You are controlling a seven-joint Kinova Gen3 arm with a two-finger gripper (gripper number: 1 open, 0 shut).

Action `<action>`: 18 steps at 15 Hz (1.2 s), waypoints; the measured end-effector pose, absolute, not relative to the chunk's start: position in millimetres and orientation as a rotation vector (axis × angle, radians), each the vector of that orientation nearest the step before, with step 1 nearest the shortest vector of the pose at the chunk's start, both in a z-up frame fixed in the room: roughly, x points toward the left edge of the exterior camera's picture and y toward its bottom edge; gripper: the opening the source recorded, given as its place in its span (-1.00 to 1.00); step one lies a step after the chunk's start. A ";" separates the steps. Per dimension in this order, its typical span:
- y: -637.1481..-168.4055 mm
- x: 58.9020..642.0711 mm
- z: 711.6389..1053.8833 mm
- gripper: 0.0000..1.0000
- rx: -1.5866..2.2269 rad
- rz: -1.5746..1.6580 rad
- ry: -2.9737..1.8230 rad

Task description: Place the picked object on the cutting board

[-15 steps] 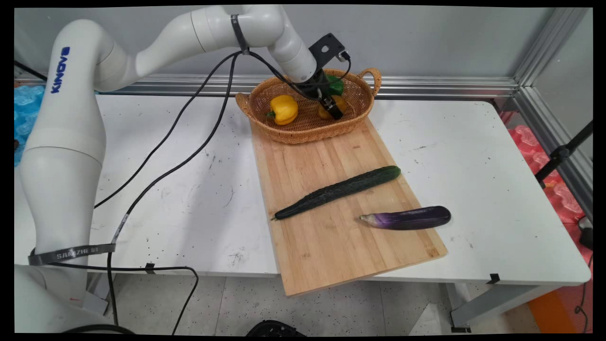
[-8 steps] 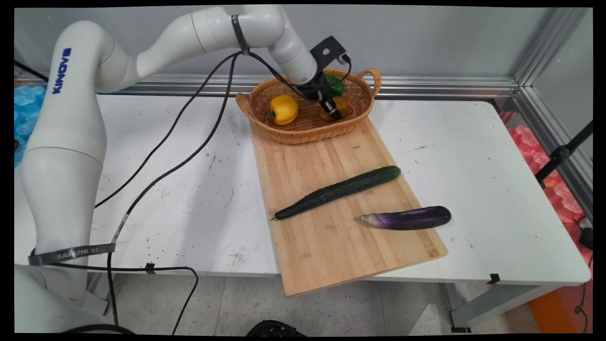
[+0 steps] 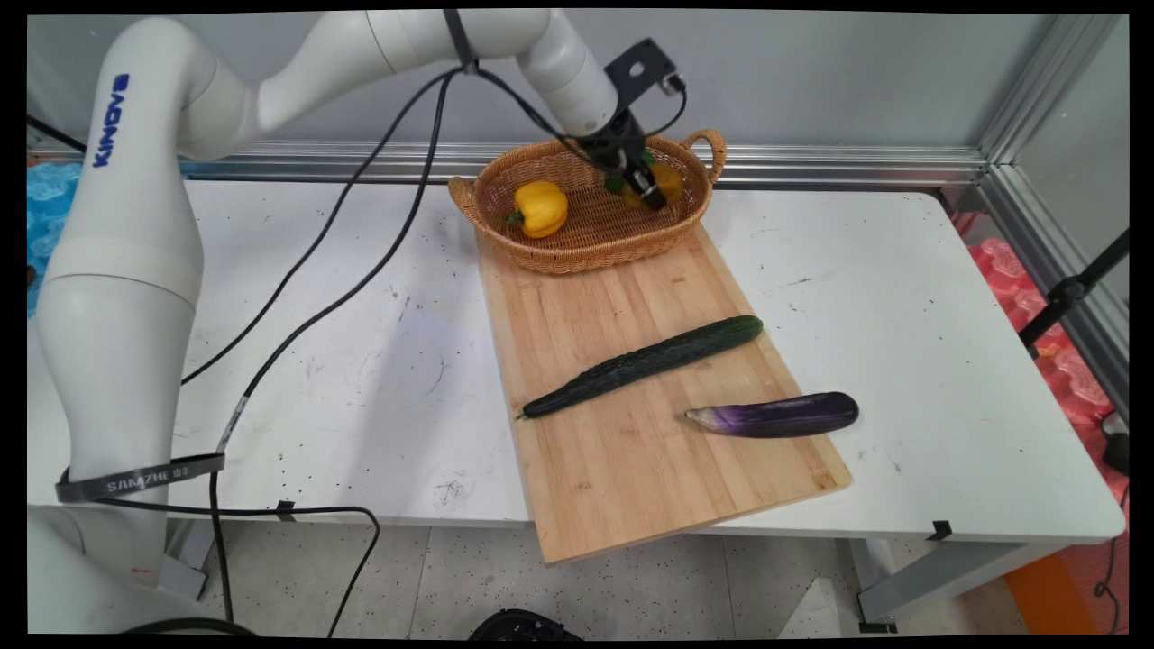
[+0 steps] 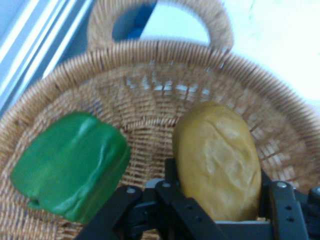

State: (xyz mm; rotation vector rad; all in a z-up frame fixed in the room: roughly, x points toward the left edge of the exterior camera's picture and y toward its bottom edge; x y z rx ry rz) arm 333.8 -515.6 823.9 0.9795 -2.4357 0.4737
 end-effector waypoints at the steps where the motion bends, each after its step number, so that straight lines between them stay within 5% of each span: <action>1: -513.6 329.6 834.2 -1.00 0.967 0.474 -2.435; 11: -468.2 275.9 912.4 -1.00 0.874 0.350 -2.422; 18: -406.3 249.8 921.8 -1.00 0.827 0.211 -2.446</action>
